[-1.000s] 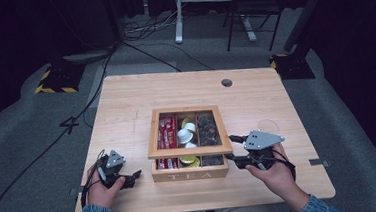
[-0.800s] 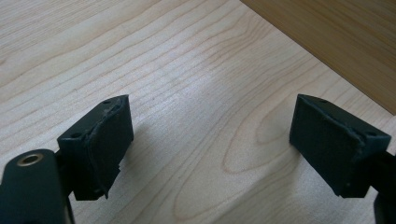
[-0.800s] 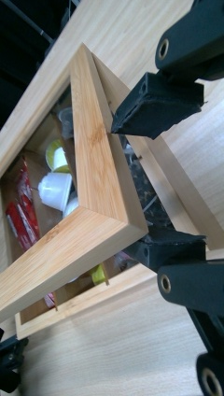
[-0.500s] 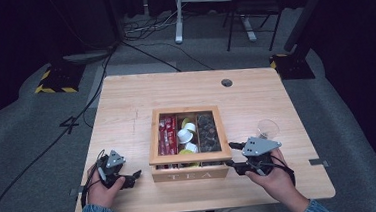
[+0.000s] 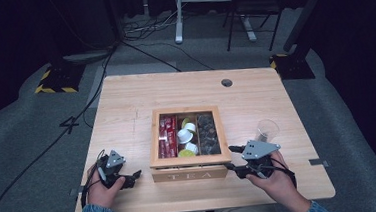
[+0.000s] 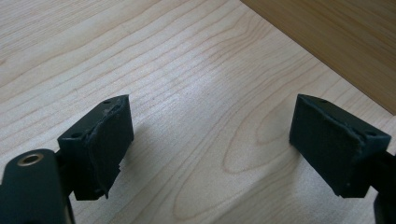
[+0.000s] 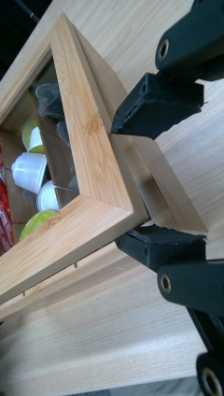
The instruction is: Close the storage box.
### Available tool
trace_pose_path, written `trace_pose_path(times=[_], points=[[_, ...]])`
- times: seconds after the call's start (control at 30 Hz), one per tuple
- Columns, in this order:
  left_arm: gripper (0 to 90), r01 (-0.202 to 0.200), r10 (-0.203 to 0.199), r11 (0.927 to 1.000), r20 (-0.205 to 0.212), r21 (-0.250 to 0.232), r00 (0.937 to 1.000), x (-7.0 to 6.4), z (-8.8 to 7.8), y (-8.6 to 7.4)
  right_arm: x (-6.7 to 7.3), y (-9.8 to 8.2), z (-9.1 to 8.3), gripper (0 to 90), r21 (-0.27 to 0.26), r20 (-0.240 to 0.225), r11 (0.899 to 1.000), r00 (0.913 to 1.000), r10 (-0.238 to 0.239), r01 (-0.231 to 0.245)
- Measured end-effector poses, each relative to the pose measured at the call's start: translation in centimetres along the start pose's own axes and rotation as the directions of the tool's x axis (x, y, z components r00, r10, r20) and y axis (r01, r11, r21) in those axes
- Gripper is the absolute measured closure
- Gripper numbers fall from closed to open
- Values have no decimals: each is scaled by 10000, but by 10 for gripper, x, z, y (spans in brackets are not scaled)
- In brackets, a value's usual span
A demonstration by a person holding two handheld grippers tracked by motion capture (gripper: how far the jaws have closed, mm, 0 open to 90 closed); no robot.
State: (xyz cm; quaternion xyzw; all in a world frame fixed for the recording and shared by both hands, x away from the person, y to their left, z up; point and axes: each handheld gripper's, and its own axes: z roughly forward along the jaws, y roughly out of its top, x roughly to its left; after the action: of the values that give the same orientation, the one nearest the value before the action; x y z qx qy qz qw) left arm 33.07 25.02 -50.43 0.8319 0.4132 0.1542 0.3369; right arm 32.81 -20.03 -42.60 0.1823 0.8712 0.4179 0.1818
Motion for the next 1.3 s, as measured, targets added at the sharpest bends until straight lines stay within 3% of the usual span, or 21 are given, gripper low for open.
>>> trace_pose_path(times=[0.27, 0.43, 0.5, 0.63, 0.77, 0.9, 1.07, 1.3], points=[[140, -68, 68, 10000, -18, 1, 10000, 0, 0, 0, 1, -3, 2, 428, 192, -201, 9998, 9998, 53, -49], [140, -71, 71, 10000, -24, -1, 10000, 0, 0, 0, 4, -5, 6, 381, 710, -384, 9974, 9992, -64, 91], [140, 6, -6, 10000, -6, -28, 10000, 0, 0, 0, 5, -4, 7, 359, 318, -511, 9992, 9984, 241, -225], [141, -42, 41, 10000, -22, -18, 10000, 0, 0, 0, 4, 0, 4, 316, 195, -531, 9993, 9981, 324, -314], [141, 25, -25, 10000, 1, -15, 10000, 0, 0, 0, 0, 3, 4, 315, 134, -838, 9982, 9948, 586, -577], [141, 13, -13, 10000, 36, -17, 10000, 0, 0, 0, -12, 9, -5, 295, -341, -1058, 9927, 9882, 1111, -1153], [143, -108, 108, 9999, 38, -6, 9999, 1, -1, -1, -30, 12, -28, 251, -816, -753, 9853, 9867, 1439, -1499], [143, -126, 126, 9999, 44, 1, 9999, 1, -1, -1, -56, -1, -56, 167, -736, -281, 9814, 9840, 1759, -1775]])
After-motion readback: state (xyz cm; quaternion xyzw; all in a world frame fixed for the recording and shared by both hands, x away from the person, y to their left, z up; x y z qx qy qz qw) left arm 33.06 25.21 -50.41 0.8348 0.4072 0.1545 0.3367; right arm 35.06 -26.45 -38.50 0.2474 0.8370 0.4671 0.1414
